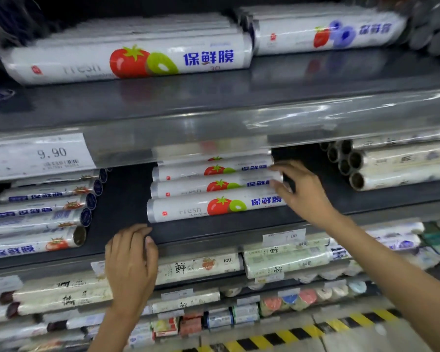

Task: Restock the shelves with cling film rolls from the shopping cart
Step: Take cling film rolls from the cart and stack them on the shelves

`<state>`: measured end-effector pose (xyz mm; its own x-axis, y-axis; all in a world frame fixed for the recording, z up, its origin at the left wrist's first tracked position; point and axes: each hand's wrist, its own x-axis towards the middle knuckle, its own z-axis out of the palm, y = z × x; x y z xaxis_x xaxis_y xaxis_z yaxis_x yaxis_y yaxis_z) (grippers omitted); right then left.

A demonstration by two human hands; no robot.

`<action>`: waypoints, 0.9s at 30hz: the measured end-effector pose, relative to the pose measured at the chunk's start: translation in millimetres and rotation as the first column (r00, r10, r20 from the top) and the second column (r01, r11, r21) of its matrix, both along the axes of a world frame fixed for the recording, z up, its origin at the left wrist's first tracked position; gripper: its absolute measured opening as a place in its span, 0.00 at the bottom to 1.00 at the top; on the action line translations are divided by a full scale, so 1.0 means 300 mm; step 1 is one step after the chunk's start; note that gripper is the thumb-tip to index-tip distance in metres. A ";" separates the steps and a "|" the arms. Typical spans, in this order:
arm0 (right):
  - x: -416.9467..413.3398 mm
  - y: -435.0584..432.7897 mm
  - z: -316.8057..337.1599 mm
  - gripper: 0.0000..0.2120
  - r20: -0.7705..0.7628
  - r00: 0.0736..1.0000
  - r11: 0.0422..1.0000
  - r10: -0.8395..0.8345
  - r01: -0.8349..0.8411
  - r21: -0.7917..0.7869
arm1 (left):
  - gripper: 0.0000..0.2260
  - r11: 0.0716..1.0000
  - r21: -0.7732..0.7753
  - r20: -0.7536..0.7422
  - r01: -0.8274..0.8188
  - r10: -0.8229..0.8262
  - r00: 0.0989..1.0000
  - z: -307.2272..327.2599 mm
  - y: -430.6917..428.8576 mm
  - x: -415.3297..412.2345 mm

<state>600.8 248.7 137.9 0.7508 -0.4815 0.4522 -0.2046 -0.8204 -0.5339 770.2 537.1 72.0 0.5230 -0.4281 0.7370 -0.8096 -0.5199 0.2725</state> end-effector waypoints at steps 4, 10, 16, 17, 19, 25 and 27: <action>-0.277 0.304 -0.106 0.16 -0.026 0.997 0.959 -0.078 0.083 0.270 | 0.15 0.938 -0.035 -0.341 0.344 -0.335 0.878 0.090 -0.052 -0.208; -0.655 0.649 -0.241 0.17 -0.118 0.877 0.682 -0.466 0.441 0.584 | 0.15 0.767 -0.130 -0.849 0.628 -0.414 0.329 0.056 -0.085 -0.459; -0.983 0.854 -0.315 0.14 -0.236 0.638 0.366 -0.733 0.662 0.654 | 0.17 0.580 -0.069 -0.952 0.812 -0.281 0.120 -0.075 -0.136 -0.652; -1.028 0.879 -0.322 0.16 -0.244 0.597 0.325 -0.764 0.683 0.655 | 0.15 0.543 -0.058 -0.958 0.838 -0.267 0.107 -0.089 -0.148 -0.692; -1.118 0.919 -0.326 0.17 -0.260 0.513 0.250 -0.818 0.724 0.643 | 0.14 0.457 -0.030 -0.964 0.889 -0.248 0.095 -0.103 -0.176 -0.778; -1.396 0.981 -0.331 0.13 -0.335 0.333 0.078 -0.881 0.803 0.591 | 0.12 0.186 0.106 -0.941 0.977 -0.299 0.159 -0.132 -0.359 -1.029; -1.500 0.974 -0.346 0.13 -0.362 0.311 0.056 -0.879 0.820 0.570 | 0.11 0.099 0.149 -0.914 0.984 -0.366 0.175 -0.140 -0.446 -1.132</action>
